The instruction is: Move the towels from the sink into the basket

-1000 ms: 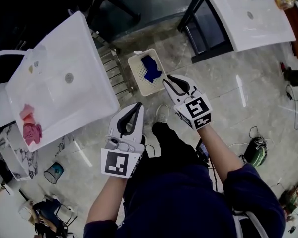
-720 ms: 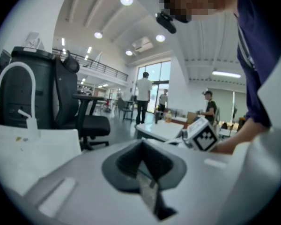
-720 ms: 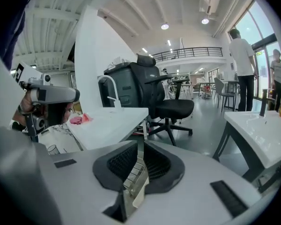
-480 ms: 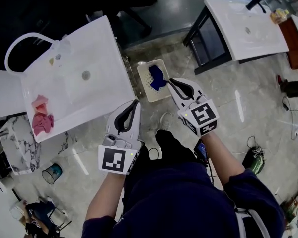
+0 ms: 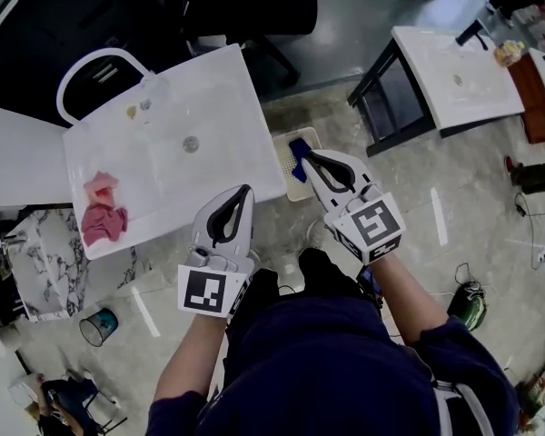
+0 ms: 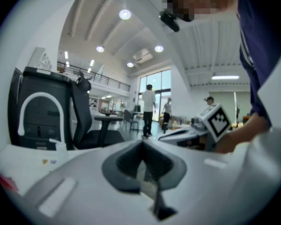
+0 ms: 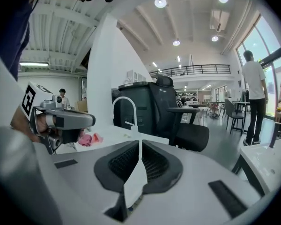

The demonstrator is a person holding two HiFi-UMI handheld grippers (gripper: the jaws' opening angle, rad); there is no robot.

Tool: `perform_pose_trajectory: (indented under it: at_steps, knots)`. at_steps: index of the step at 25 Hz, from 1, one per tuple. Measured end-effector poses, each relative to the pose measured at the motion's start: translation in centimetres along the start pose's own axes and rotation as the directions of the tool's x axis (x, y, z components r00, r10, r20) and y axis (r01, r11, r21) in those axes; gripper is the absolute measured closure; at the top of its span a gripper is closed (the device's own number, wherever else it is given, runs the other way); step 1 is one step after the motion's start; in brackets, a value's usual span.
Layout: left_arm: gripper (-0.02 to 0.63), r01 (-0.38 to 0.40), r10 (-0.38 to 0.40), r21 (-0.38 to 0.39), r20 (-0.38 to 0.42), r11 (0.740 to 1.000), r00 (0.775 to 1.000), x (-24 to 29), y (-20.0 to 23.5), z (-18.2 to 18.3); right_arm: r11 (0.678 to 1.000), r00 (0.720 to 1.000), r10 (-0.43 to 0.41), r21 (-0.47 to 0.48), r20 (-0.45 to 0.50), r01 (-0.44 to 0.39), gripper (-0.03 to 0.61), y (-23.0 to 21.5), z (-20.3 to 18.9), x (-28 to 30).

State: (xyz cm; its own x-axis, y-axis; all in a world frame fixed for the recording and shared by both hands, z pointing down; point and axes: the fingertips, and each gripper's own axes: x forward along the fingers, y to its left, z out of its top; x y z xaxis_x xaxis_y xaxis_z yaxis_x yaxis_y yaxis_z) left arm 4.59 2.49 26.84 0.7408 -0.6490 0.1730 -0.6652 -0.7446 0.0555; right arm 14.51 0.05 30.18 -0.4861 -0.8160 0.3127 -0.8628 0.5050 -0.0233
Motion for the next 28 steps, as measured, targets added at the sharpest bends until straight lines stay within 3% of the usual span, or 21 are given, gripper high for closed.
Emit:
perform_pose_trajectory:
  at_steps: [10, 28]
  knots:
    - [0.611, -0.042, 0.041, 0.019, 0.052, 0.999, 0.998, -8.0, 7.0, 2.1, 0.998, 0.998, 0.03, -0.055, 0.059, -0.027, 0.565, 8.8, 5.6, 3.6]
    - [0.611, -0.22, 0.218, 0.013, 0.105, 0.975, 0.97, -20.6, 15.9, 2.8, 0.971, 0.974, 0.205, -0.146, 0.093, -0.19, 0.569, 23.0, 11.0, 9.2]
